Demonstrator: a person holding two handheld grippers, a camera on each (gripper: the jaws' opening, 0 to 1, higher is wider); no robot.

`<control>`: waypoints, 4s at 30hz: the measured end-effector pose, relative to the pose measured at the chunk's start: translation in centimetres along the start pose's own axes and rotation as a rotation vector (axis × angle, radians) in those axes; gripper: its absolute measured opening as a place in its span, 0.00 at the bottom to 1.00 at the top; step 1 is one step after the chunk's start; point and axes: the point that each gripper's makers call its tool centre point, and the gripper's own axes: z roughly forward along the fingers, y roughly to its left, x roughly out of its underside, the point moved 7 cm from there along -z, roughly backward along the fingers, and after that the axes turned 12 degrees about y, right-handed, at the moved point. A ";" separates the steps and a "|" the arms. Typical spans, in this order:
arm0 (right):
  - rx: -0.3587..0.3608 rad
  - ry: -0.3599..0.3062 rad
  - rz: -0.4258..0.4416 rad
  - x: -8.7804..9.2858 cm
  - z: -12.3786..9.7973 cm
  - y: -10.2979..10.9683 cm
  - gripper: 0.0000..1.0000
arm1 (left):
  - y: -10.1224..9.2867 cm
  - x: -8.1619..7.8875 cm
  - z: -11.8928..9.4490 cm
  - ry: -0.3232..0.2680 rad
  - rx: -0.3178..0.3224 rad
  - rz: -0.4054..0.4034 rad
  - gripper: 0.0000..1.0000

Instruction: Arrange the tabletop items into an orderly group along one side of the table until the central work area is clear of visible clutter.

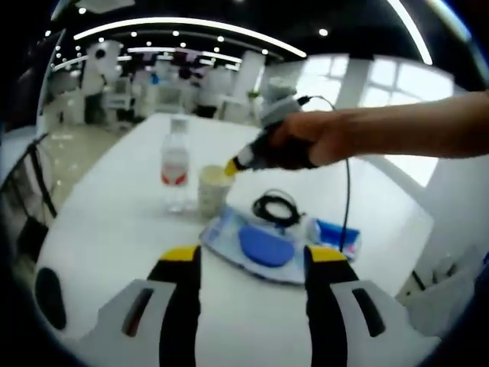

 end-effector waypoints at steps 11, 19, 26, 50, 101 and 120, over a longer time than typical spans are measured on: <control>0.003 -0.002 0.017 -0.5 0.0 0.4 0.01 | 0.1 0.1 0.1 0.008 -0.002 0.002 0.51; -0.006 0.013 0.009 0.0 0.0 0.5 0.07 | 0.0 0.1 0.2 0.009 0.000 -0.002 0.51; -0.034 -0.030 -0.012 -0.4 -0.3 0.4 0.23 | -0.2 0.2 0.3 0.013 0.001 0.003 0.51; -0.056 -0.210 -0.052 4.3 -6.5 -2.3 0.63 | -1.3 -0.2 0.0 0.010 0.021 0.025 0.51; 0.152 -0.330 0.336 32.7 -21.9 -4.0 0.60 | 8.2 -16.1 5.4 -0.108 -0.184 0.192 0.39; 0.182 -0.306 0.379 34.6 -22.4 -2.9 0.58 | 9.1 -16.1 9.1 -0.058 -0.166 0.247 0.20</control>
